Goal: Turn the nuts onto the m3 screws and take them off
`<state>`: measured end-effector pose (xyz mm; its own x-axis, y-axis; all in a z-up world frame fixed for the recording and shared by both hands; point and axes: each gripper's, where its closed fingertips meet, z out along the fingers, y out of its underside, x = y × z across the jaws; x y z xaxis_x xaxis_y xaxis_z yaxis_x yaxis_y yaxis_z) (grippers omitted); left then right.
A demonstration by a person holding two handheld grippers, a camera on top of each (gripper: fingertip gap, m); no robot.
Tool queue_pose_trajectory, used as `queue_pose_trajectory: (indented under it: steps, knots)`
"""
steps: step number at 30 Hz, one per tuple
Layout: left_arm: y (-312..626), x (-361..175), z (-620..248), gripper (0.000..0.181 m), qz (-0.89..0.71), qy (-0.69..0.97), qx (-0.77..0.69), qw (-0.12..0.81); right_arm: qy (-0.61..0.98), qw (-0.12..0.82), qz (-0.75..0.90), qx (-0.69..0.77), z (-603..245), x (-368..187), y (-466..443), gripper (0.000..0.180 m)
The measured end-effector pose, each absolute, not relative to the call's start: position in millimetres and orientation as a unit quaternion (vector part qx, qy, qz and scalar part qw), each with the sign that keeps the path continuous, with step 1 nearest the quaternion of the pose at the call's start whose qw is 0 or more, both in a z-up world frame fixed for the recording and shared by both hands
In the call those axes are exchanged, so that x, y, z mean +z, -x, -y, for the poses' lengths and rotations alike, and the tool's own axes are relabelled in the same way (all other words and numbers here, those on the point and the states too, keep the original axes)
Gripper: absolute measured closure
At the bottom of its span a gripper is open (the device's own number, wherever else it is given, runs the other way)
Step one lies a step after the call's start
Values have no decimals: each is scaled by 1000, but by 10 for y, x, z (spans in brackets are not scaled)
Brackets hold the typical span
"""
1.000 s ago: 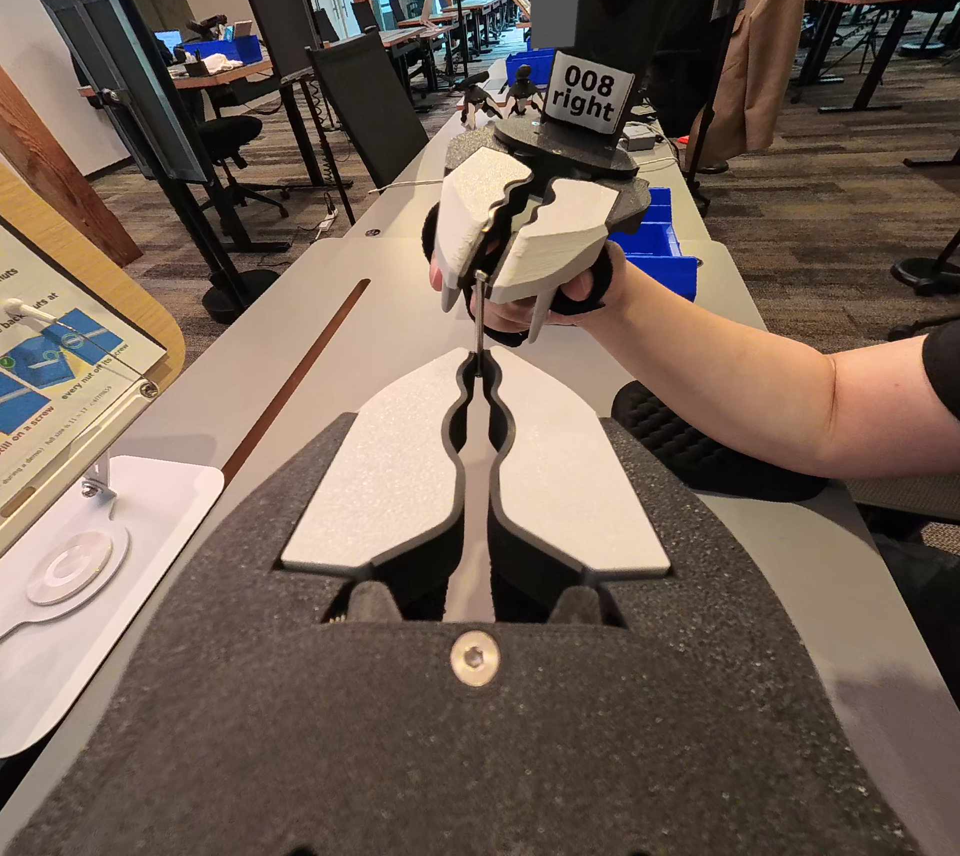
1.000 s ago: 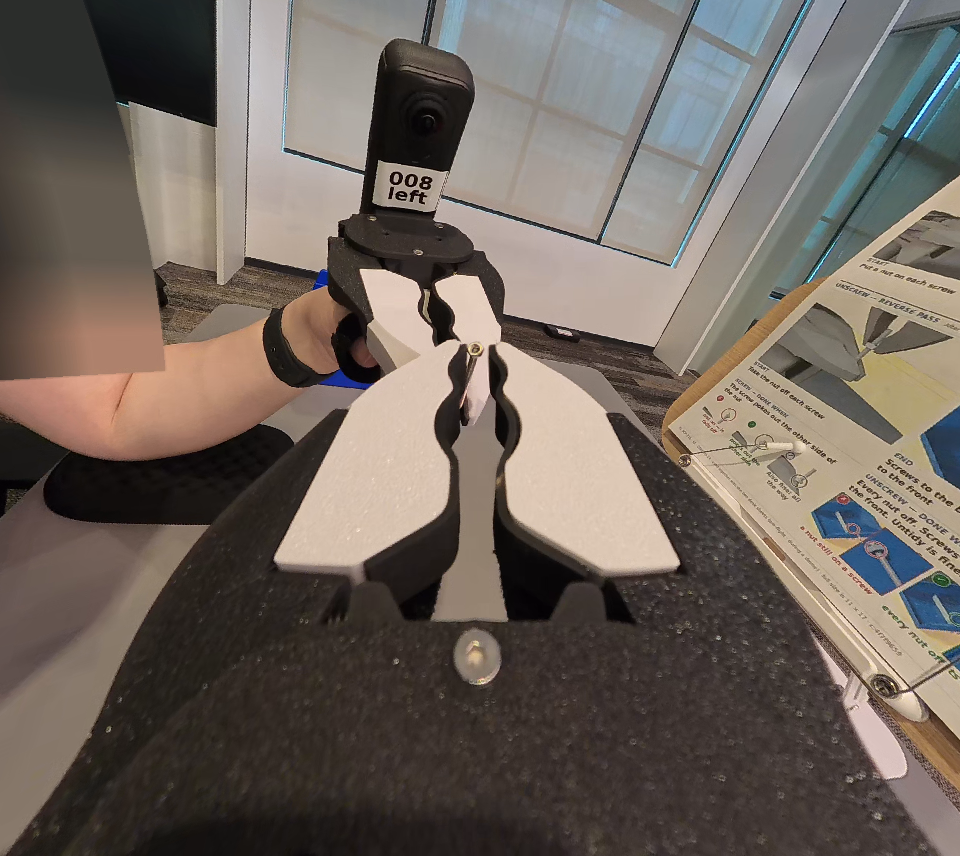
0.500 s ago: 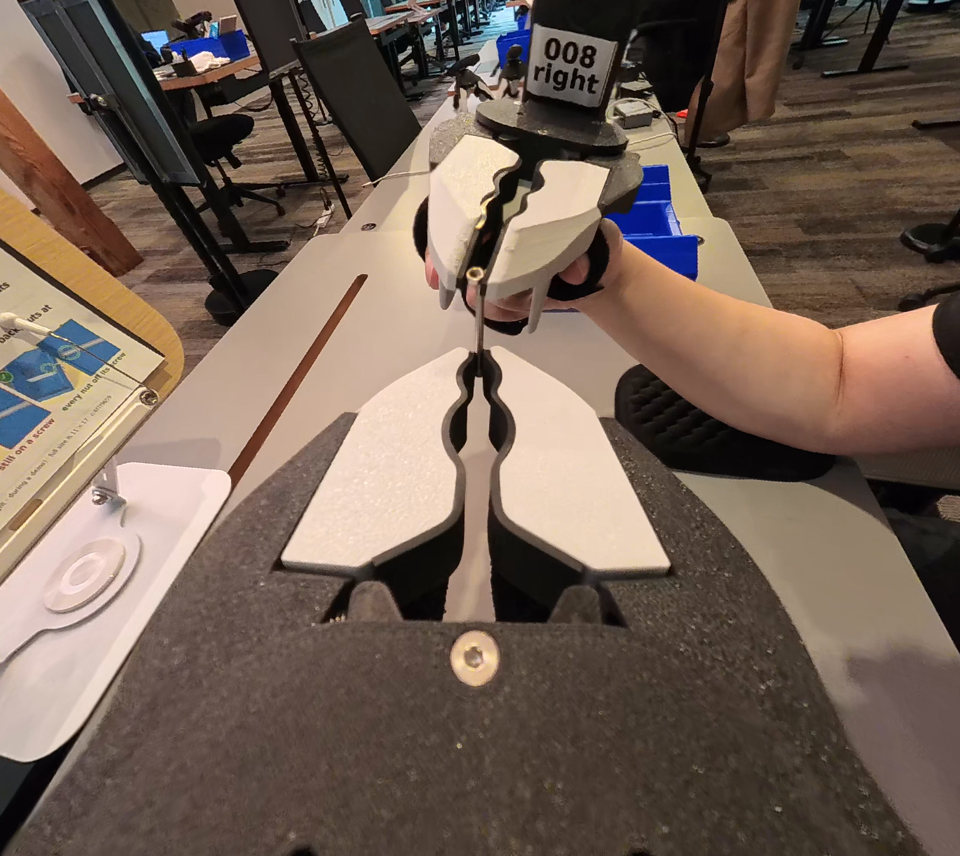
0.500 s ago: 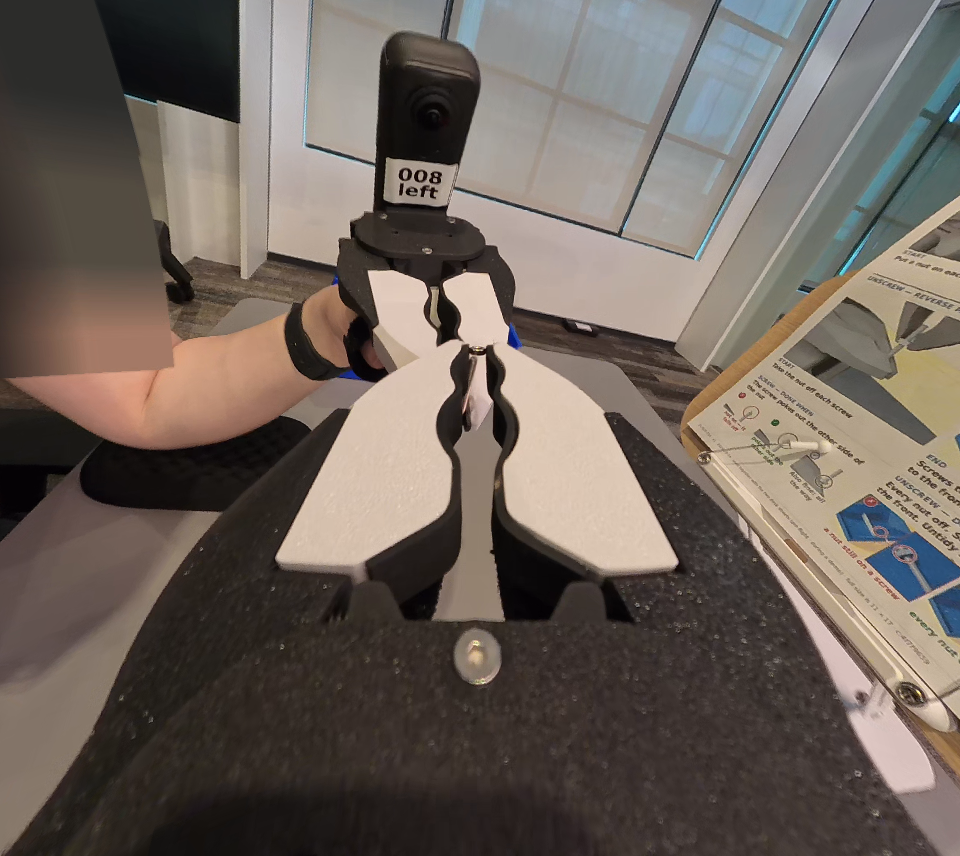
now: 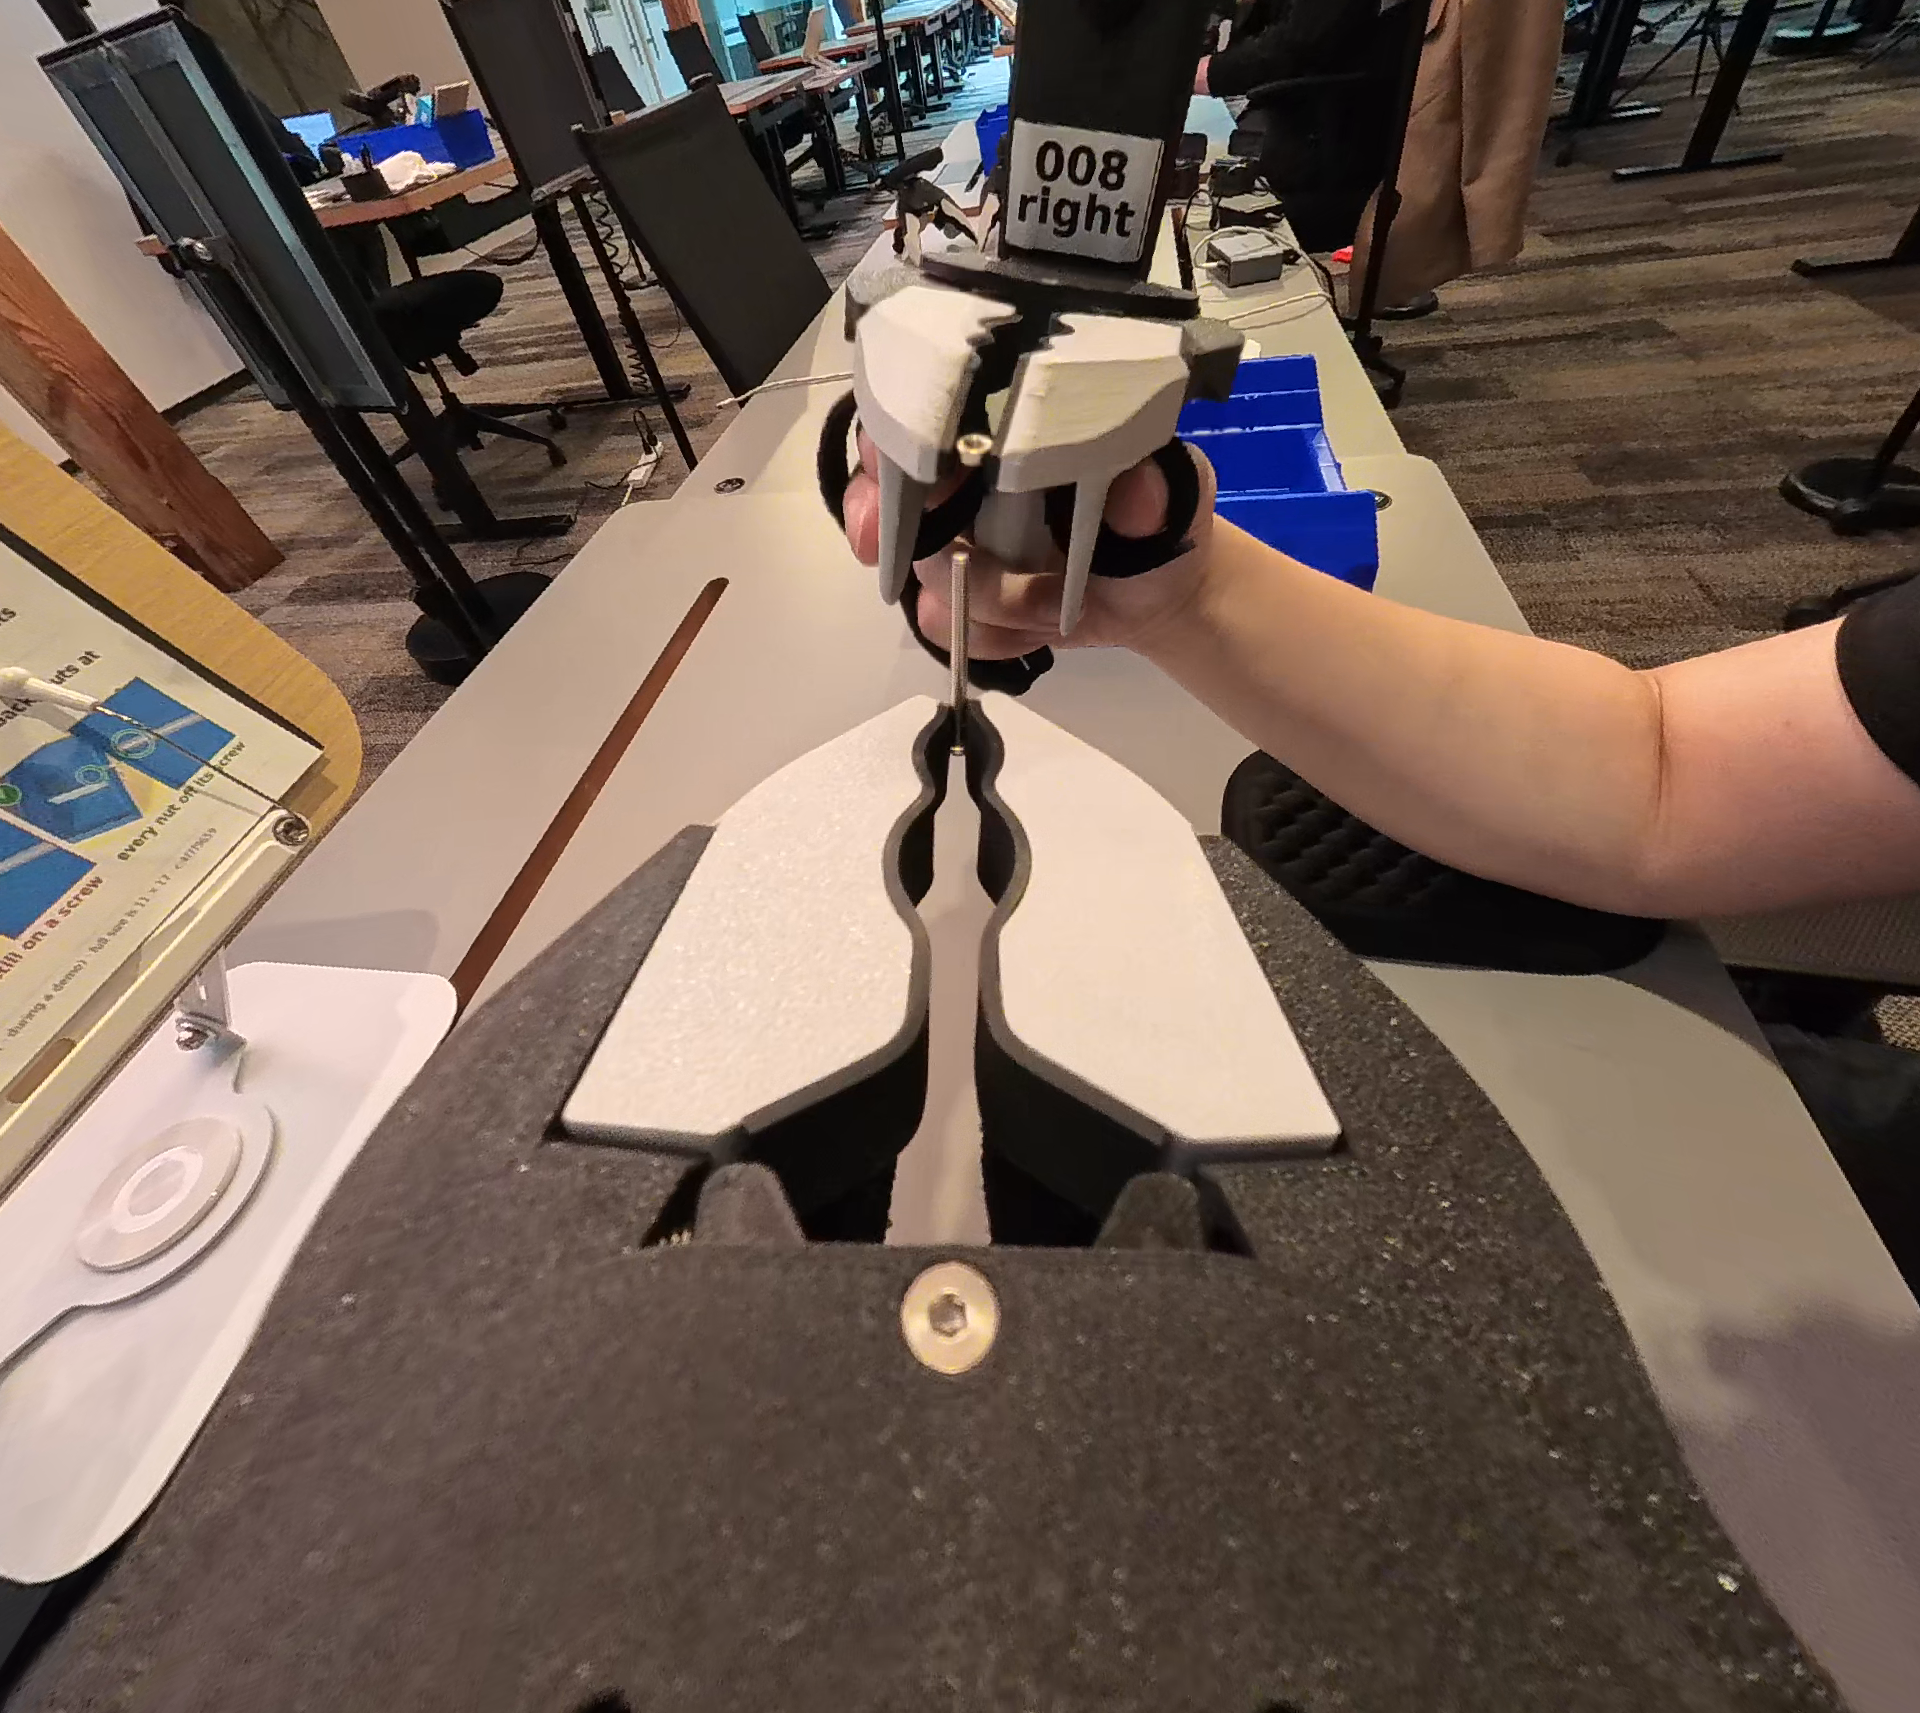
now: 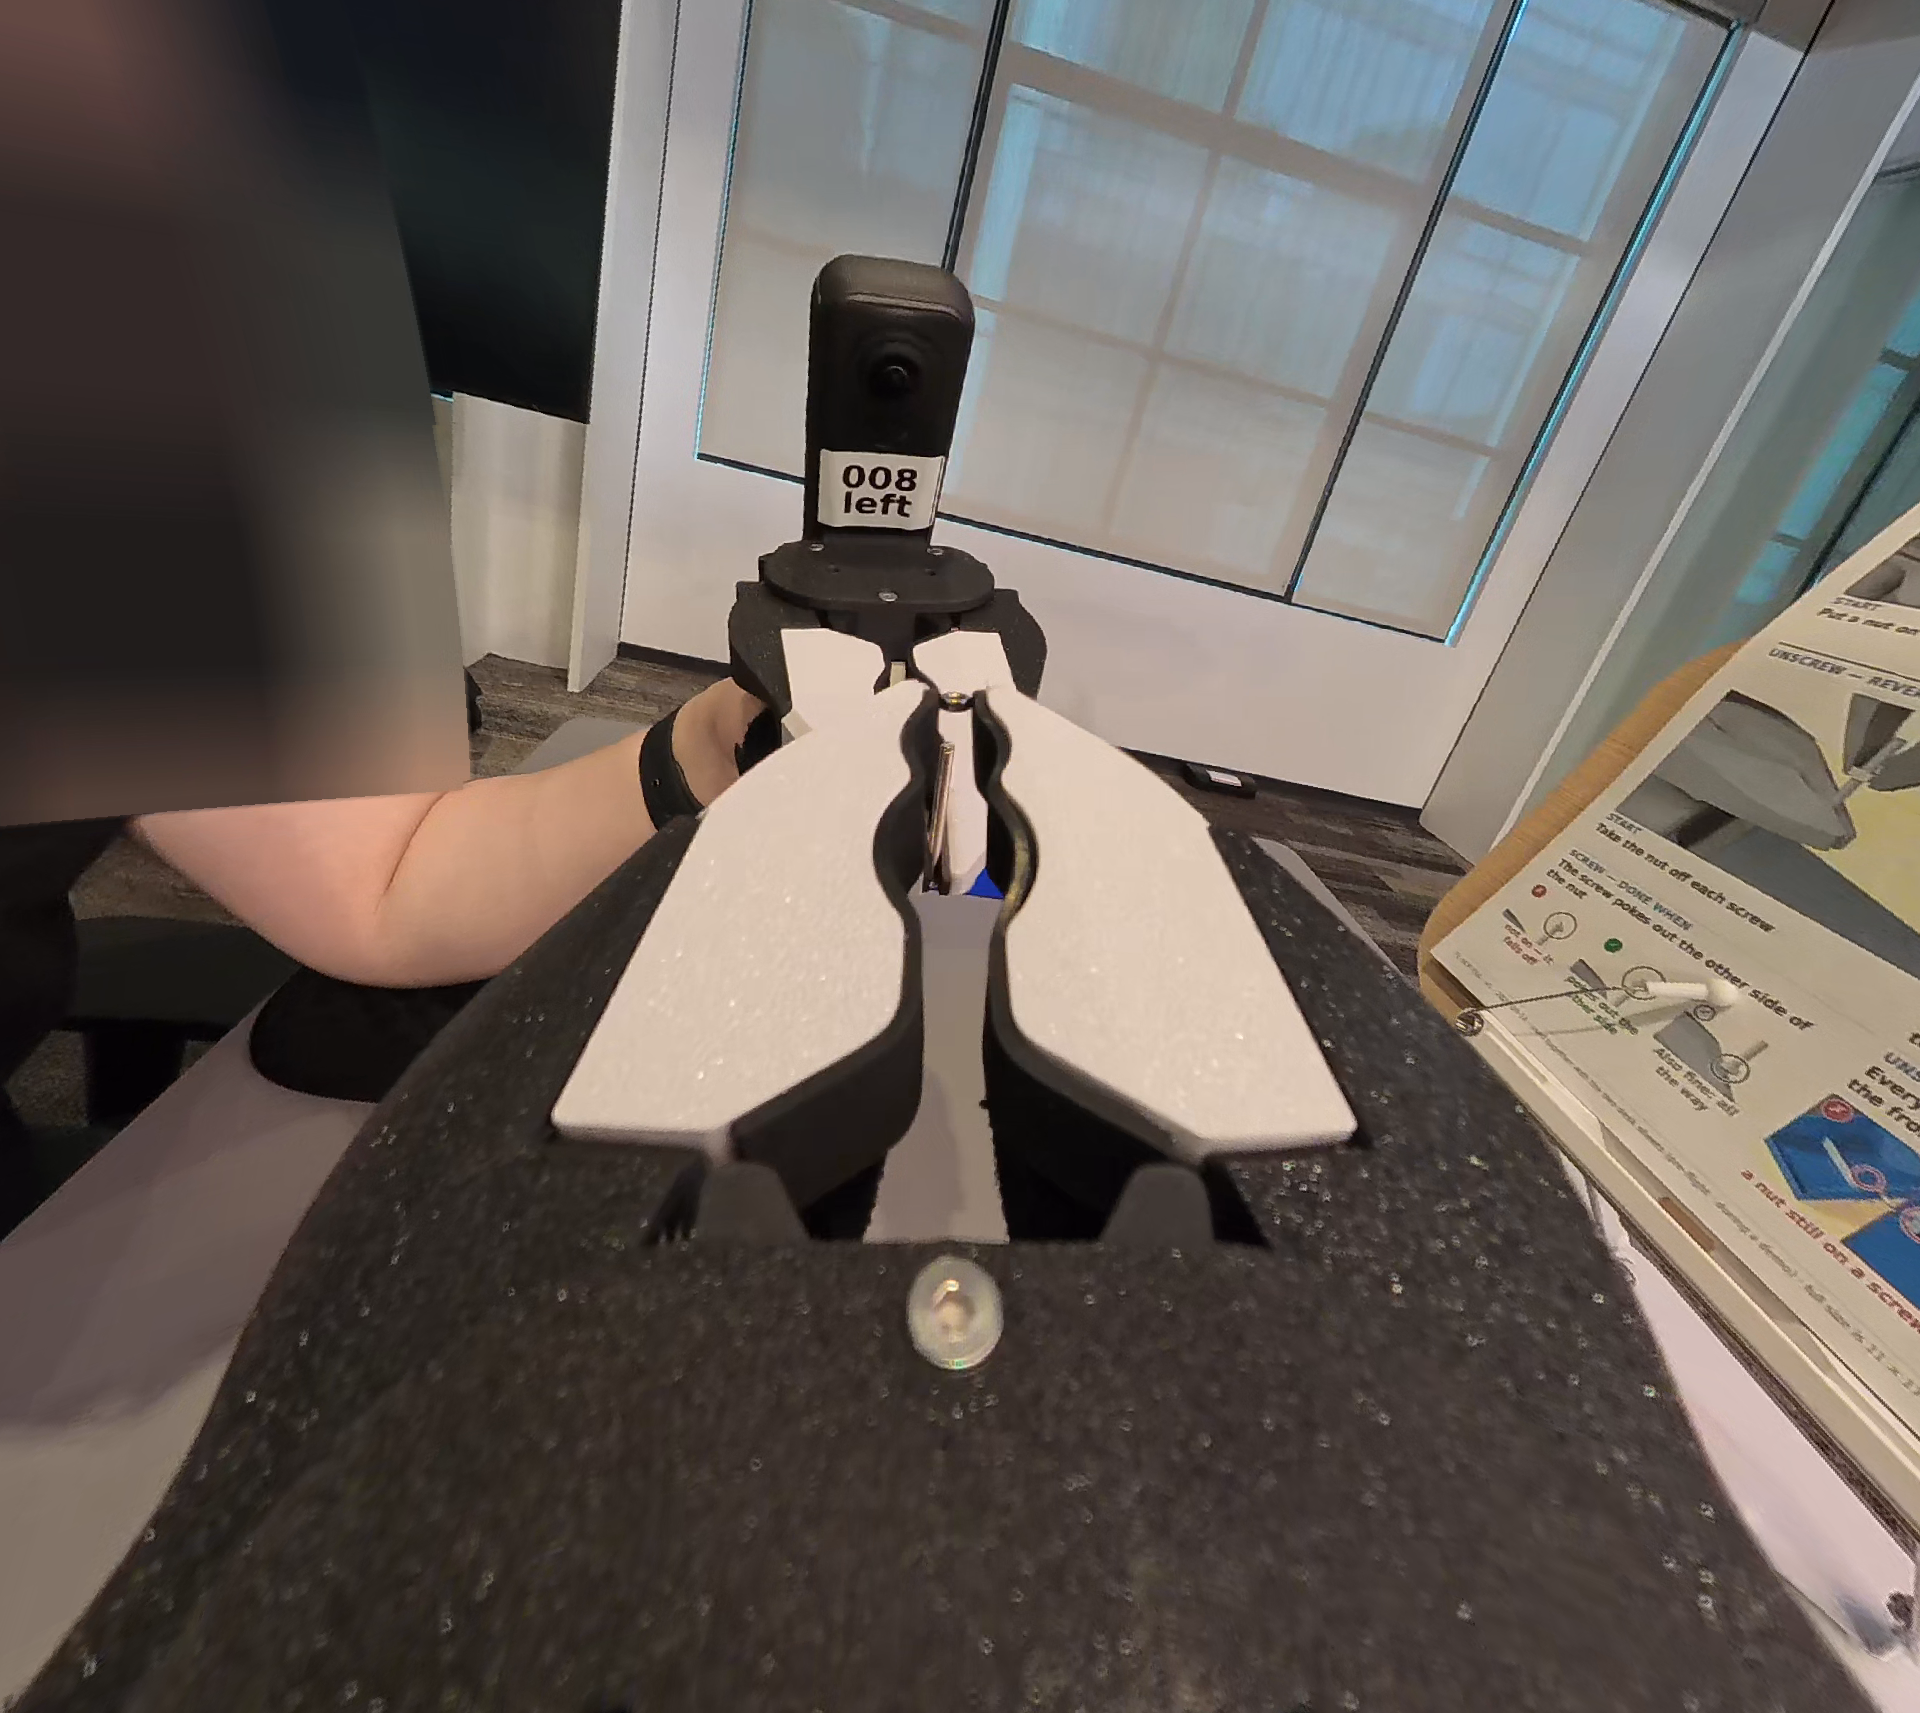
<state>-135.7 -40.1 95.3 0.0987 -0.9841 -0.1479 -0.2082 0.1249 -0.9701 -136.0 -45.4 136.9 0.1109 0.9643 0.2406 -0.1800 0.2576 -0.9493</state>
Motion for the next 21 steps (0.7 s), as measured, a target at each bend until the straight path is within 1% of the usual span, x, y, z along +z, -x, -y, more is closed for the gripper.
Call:
queue_pose_trajectory:
  steps: [21]
  knots:
    - [1355,1011,449,179,-550,529,-395,512,400,620,500,453,480,1320,1440,174]
